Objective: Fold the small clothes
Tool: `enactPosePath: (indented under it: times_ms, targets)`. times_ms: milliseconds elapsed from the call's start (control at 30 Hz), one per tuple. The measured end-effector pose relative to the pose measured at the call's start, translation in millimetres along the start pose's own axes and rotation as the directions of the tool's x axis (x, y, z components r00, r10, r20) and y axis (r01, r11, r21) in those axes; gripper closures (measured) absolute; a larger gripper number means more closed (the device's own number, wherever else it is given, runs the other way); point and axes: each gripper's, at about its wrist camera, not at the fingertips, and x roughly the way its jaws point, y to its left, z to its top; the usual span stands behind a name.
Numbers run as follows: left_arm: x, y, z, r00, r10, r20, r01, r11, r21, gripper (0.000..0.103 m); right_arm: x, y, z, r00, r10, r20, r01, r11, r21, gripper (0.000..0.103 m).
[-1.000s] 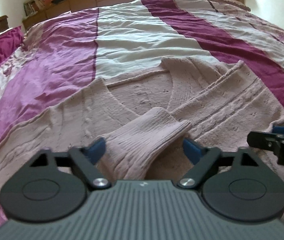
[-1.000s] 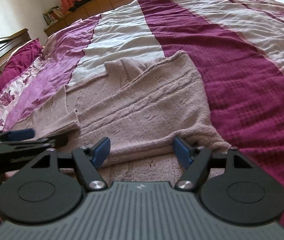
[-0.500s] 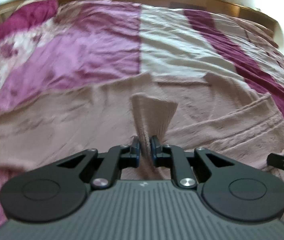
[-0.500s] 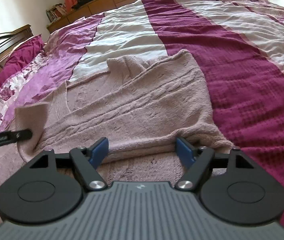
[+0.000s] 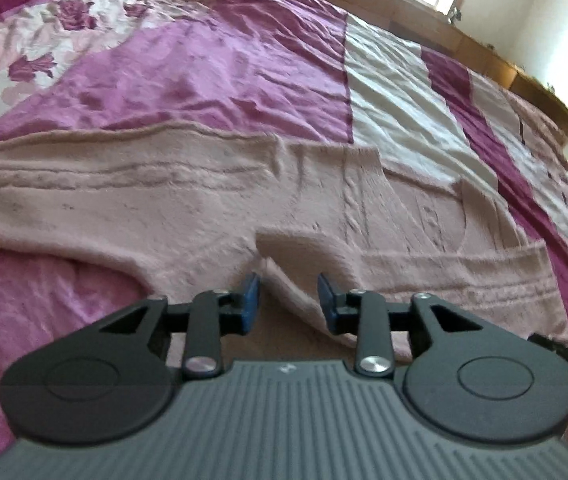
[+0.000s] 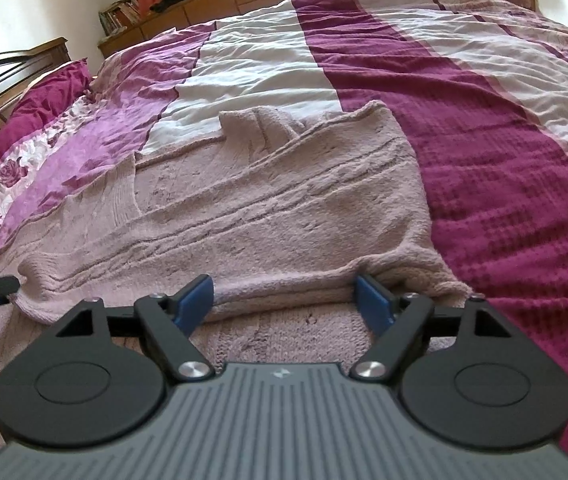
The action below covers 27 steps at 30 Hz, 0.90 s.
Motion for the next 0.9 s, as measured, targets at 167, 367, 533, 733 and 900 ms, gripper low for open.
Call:
enactPosePath:
  times_ms: [167,367,533,733,900]
  targets:
    - [14,8,8,1.0,0.005,-0.018,-0.005,1.0,-0.01,0.054,0,1,-1,1.0,0.003,0.0,-0.003,1.0,-0.008,0.017]
    - [36,-7,3,0.999,0.013,-0.032,-0.009,0.992,0.129,0.054,1,1,-1,1.0,0.001,0.002,-0.001,1.0,-0.016,0.016]
    - [42,-17,-2,1.0,0.027,0.0,-0.026,0.979,0.203,0.065,-3,0,7,1.0,0.017,-0.008,-0.017,1.0,0.009,0.016]
    - [39,-15,0,1.0,-0.009,0.006,0.008,0.982,0.188,0.086,2,-16,56,0.999,0.031,0.043,-0.034,0.998,0.061,0.016]
    - [43,-15,-3,1.0,0.005,0.0,-0.005,0.981,0.193,0.086,32,-41,115,0.995,0.002,0.095,-0.008,0.998,0.056,0.016]
